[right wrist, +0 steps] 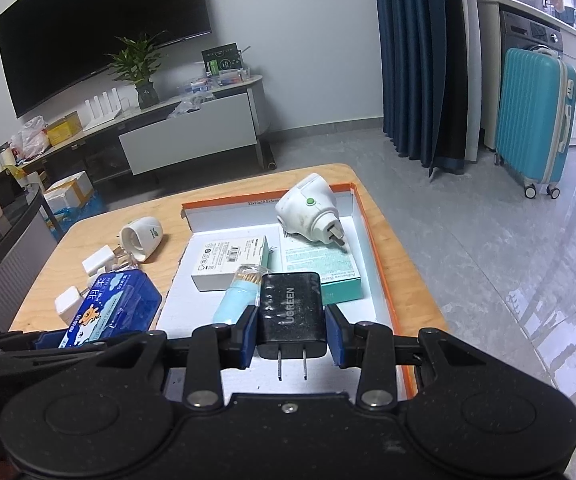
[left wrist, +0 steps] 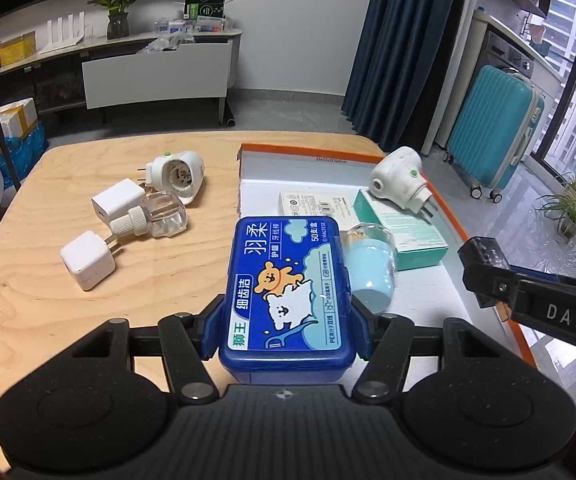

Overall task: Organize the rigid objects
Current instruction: 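Carry the blue case and black charger over the open box with both tools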

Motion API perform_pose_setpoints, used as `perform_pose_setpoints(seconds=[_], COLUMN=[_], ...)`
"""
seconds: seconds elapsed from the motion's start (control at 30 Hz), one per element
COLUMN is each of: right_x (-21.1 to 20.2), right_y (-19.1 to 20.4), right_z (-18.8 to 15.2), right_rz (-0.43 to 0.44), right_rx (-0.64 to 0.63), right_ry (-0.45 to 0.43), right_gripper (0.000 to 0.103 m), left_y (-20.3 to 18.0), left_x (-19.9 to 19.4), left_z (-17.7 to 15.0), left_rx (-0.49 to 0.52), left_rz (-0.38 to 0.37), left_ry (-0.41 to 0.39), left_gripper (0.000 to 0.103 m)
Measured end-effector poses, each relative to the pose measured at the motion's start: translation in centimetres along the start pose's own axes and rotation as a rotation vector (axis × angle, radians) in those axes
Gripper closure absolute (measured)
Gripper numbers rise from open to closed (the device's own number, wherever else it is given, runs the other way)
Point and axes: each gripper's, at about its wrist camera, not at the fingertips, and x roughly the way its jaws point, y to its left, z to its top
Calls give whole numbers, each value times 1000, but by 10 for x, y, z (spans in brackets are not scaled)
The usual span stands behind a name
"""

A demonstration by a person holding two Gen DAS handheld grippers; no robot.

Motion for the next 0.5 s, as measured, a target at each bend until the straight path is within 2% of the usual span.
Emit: perform_pose_setpoints(seconds=[0.5], right_x=[16], right_y=[-5], right_z=[5], right_rz=[-7], right_rx=[4], right_ry=[25], right_gripper=[59], left_y=[-3], left_x=[18], left_z=[8], left_rx=[5], left_rz=[-8], left_ry=[28], left_gripper=[41])
